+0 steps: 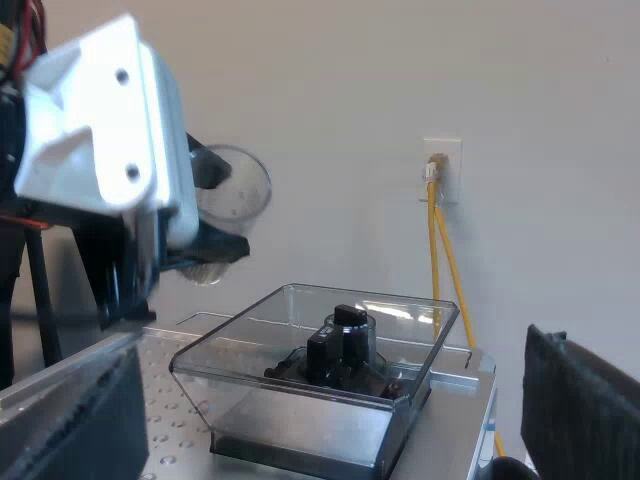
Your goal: Pour the beans into the coffee machine
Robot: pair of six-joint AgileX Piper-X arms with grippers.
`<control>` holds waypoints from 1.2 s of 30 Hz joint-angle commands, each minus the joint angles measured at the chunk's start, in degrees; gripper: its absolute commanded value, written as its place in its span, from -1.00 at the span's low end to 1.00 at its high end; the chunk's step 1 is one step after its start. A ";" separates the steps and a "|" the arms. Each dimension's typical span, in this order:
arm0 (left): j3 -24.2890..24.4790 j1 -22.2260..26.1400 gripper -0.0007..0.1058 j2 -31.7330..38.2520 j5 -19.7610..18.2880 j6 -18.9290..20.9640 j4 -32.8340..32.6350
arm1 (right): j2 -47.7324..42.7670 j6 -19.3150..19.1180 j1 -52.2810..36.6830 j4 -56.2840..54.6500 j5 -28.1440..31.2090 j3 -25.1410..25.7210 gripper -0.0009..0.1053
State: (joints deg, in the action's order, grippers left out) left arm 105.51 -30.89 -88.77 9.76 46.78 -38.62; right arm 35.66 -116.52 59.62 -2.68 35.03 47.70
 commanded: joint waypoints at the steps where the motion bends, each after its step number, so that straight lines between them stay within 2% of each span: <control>1: 0.41 -0.28 -0.98 -0.34 1.17 -6.91 2.15 | -0.16 -0.79 0.08 0.29 -0.07 0.41 0.48; 5: 0.41 -0.28 -0.98 -0.78 1.17 -10.58 4.88 | -0.16 -0.79 0.08 0.29 -0.07 0.41 0.48; 8: 0.41 -0.28 -0.98 -0.97 1.01 -16.67 6.46 | -0.16 -0.79 0.08 0.29 -0.07 0.41 0.48; 9: 0.41 -0.28 -0.98 -1.13 0.29 -19.78 6.48 | -0.16 -0.79 0.08 0.29 -0.07 0.41 0.48; 10: 0.41 -0.28 -0.98 -1.13 0.18 -20.90 6.60 | -0.16 -0.79 0.08 0.29 -0.07 0.41 0.48; 13: 0.41 -0.28 -0.98 -1.72 -0.14 -31.04 6.95 | -0.16 -0.79 0.08 0.29 -0.07 0.41 0.48; 14: 0.41 -0.28 -0.98 -1.75 -0.14 -31.04 6.95 | -0.16 -0.79 0.08 0.29 -0.07 0.41 0.48; 15: 0.41 -0.28 -0.98 -2.29 -0.14 -34.95 6.86 | -0.16 -0.79 0.08 0.29 -0.07 0.41 0.48; 16: 0.41 -0.28 -0.98 -2.58 -0.14 -37.25 6.85 | -0.16 -0.79 0.08 0.29 -0.07 0.41 0.48; 19: 0.41 -0.28 -0.98 -3.38 -0.76 -42.62 6.85 | -0.16 -0.79 0.08 0.29 -0.07 0.41 0.48; 20: 0.41 -0.28 -0.98 -3.47 -0.82 -43.25 6.85 | -0.16 -0.79 0.08 0.29 -0.07 0.41 0.48; 25: 0.41 -0.28 -0.98 -3.70 -2.28 -54.53 6.85 | -0.16 -0.79 0.08 0.29 -0.07 0.41 0.48; 28: 0.41 -0.28 -0.98 -3.70 -3.62 -59.49 6.85 | -0.16 -0.79 0.08 0.29 -0.07 0.41 0.48; 31: 0.41 -0.28 -0.98 -3.70 -5.30 -61.58 6.85 | -0.16 -0.79 0.08 0.29 -0.07 0.41 0.48; 36: 0.41 -0.28 -0.98 -3.70 -5.32 -62.46 6.85 | -0.16 -0.79 0.08 0.29 -0.07 0.41 0.48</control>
State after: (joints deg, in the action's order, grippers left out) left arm 105.51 -30.89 -92.93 4.82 -15.36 -32.76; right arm 35.66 -116.52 59.62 -2.68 35.03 47.70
